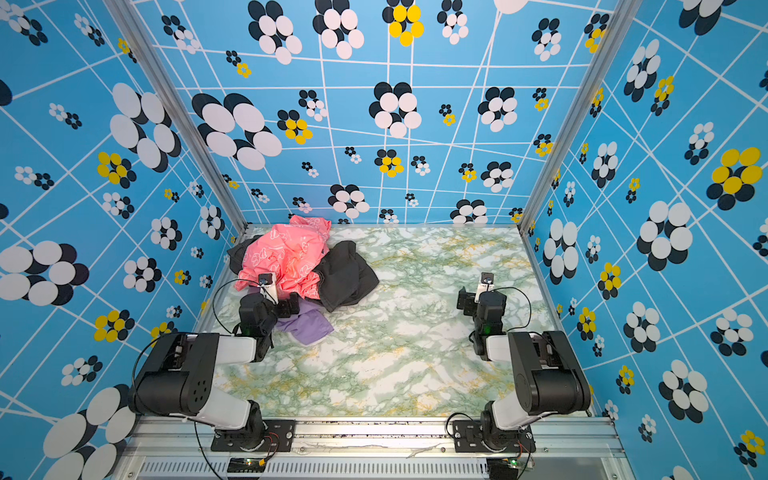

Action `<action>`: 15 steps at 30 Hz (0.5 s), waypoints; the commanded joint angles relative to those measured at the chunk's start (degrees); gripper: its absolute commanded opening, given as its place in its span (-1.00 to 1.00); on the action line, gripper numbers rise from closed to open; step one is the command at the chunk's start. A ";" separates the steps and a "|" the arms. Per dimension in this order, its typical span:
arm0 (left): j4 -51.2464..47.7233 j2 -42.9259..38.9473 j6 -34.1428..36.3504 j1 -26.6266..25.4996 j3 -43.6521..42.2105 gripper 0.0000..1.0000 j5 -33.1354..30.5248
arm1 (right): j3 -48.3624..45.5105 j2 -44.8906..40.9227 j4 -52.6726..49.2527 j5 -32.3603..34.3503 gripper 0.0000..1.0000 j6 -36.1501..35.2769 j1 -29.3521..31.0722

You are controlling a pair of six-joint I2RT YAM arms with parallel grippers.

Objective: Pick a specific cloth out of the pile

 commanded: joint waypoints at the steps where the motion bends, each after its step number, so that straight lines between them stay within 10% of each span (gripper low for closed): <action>1: -10.03 -11.10 -3.55 0.12 0.90 0.99 -4.76 | 3.34 -8.00 -12.10 2.49 0.99 2.92 -0.26; 15: -66.83 -48.74 -29.97 0.83 8.90 0.99 -7.51 | 11.26 -30.58 -40.04 -7.09 0.99 17.08 -0.05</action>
